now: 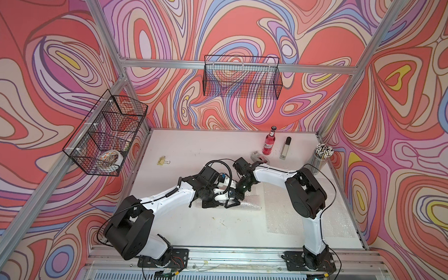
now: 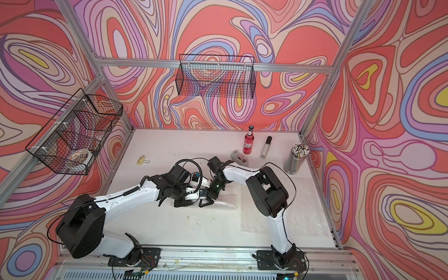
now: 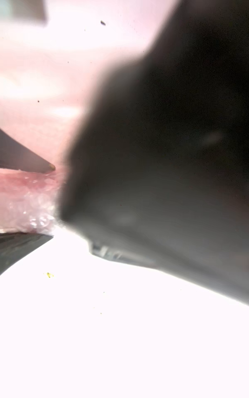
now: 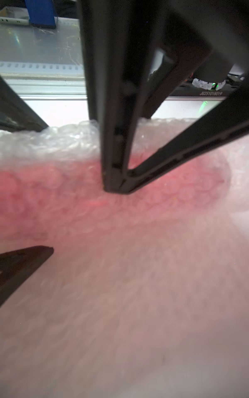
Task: Wrap wine bottles in bubble wrap
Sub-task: Wrap the wine bottle in bubble wrap.
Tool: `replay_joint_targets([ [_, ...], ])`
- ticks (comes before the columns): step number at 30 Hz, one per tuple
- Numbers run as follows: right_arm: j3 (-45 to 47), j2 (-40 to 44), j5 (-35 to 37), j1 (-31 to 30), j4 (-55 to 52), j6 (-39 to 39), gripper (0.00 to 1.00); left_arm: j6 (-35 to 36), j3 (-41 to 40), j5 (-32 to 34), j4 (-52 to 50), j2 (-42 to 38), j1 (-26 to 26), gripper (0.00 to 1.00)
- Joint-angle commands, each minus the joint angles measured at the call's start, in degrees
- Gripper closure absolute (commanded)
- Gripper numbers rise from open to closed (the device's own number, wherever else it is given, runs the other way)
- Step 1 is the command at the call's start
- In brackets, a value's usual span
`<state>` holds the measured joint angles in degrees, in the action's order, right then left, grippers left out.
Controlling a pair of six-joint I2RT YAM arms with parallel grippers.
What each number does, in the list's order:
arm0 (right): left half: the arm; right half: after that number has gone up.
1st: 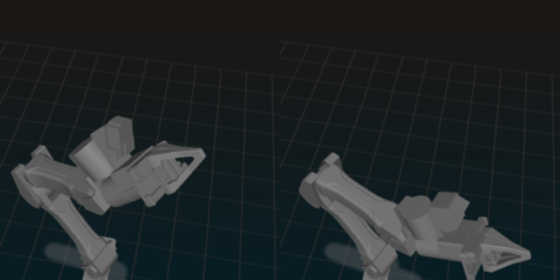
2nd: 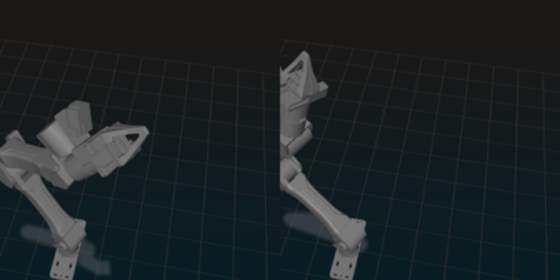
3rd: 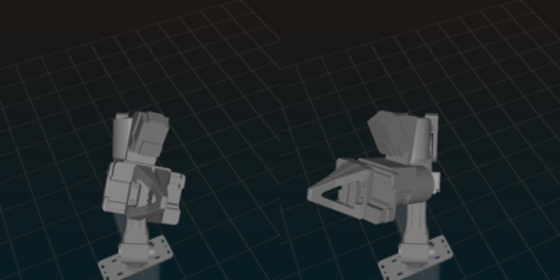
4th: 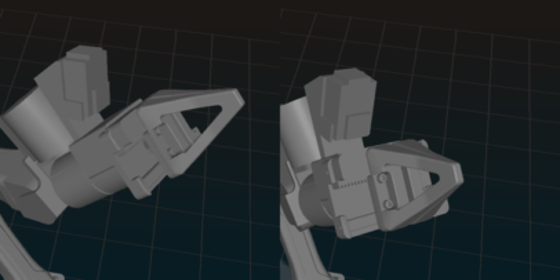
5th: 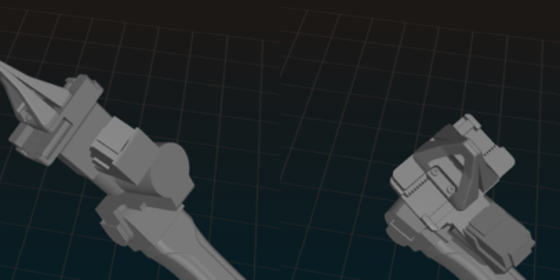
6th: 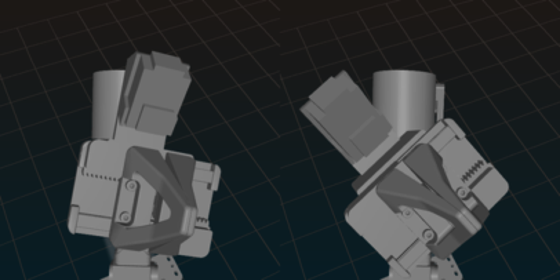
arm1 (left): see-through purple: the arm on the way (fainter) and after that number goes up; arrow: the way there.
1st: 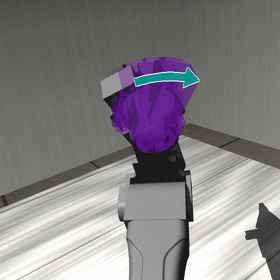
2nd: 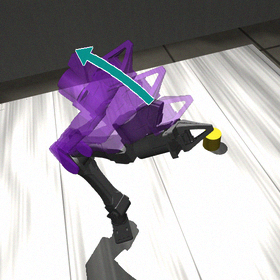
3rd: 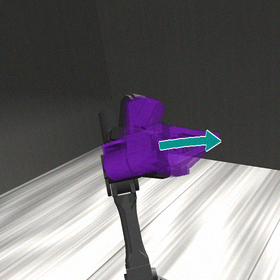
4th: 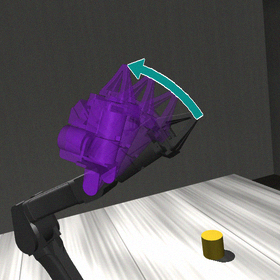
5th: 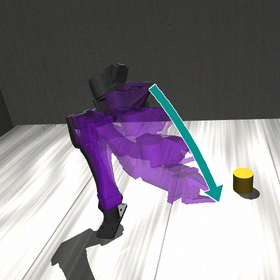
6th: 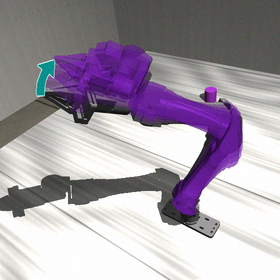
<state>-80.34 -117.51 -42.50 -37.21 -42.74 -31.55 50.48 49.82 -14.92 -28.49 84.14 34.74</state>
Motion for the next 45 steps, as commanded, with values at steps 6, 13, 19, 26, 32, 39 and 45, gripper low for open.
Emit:
replay_joint_targets([
  [6,3.4,7.6,4.0,2.9,1.0,0.4,0.18,-2.2,2.6,-4.4,-8.7,5.8,-2.5,0.56],
  [13,7.3,14.1,8.8,7.4,2.8,2.3,0.17,-1.9,5.7,-6.1,-11.3,8.6,-3.7,0.54],
  [19,9.7,18.5,13.7,9.9,4.9,4.2,0.17,-1.4,7.6,-7.1,-13.0,9.5,-4.1,0.52],
  [26,13.2,24.1,22.3,13.0,10.9,10.0,0.14,-1.7,10.3,-9.1,-15.0,10.8,-4.8,0.44],
  [32,15.7,28.4,31.5,13.9,17.4,13.9,0.12,-2.1,12.7,-10.9,-15.9,11.0,-5.0,0.35],
  [39,14.4,25.8,39.8,15.7,20.2,16.5,0.12,-3.0,14.8,-13.2,-16.8,9.3,-5.2,0.18],
  [45,12.2,20.0,42.4,17.5,22.5,11.4,0.14,-4.0,16.7,-13.8,-18.0,7.0,-5.5,0.12],
])
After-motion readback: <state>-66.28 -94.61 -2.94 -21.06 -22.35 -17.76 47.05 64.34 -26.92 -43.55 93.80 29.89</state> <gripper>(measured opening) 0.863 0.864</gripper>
